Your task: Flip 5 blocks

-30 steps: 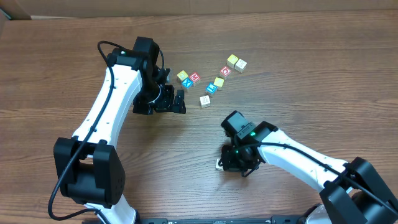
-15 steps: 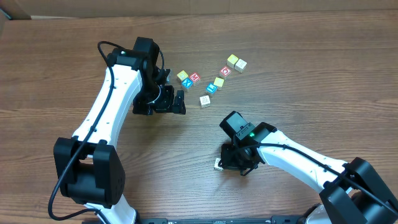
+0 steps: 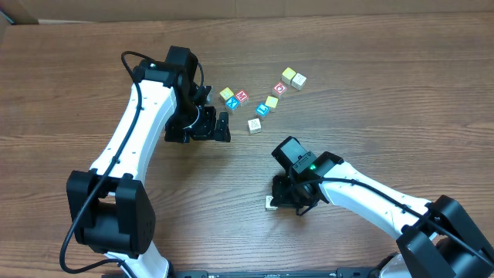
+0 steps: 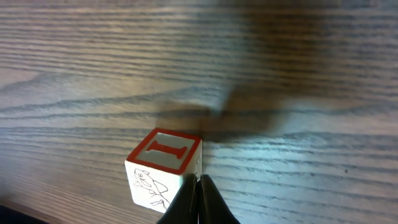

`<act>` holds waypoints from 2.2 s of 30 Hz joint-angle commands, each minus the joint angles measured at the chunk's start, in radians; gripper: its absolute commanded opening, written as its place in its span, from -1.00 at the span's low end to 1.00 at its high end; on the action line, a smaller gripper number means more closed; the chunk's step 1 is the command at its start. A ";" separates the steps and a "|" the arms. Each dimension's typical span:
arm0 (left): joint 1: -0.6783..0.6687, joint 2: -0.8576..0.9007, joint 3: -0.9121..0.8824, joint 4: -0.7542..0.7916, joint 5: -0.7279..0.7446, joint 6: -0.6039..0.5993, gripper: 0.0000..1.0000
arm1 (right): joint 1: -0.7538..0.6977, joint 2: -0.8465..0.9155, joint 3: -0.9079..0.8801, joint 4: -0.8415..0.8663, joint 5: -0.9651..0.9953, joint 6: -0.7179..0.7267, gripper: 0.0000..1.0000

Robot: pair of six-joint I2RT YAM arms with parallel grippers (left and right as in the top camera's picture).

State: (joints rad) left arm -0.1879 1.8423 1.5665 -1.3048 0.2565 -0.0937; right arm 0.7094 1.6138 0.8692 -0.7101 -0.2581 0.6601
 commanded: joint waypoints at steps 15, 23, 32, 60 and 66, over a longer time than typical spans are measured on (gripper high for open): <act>-0.008 0.006 0.017 -0.003 0.056 0.027 0.99 | -0.129 -0.028 0.164 -0.242 0.258 0.050 0.16; -0.103 0.050 0.017 0.130 0.125 -0.059 0.54 | -0.361 -0.061 0.410 -0.458 0.241 -0.103 0.29; -0.193 0.244 0.020 0.342 0.103 -0.401 0.32 | -0.402 -0.082 0.457 -0.538 0.238 -0.153 0.40; -0.193 0.296 0.022 0.502 0.020 -0.494 0.02 | -0.402 -0.082 0.457 -0.567 0.186 -0.168 0.41; -0.193 0.296 0.022 0.513 0.010 -0.494 -0.07 | -0.402 -0.082 0.457 -0.577 0.185 -0.167 0.41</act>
State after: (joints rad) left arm -0.3801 2.1342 1.5726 -0.7948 0.2909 -0.5785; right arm 0.3080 1.5509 1.3033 -1.2850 -0.0685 0.4965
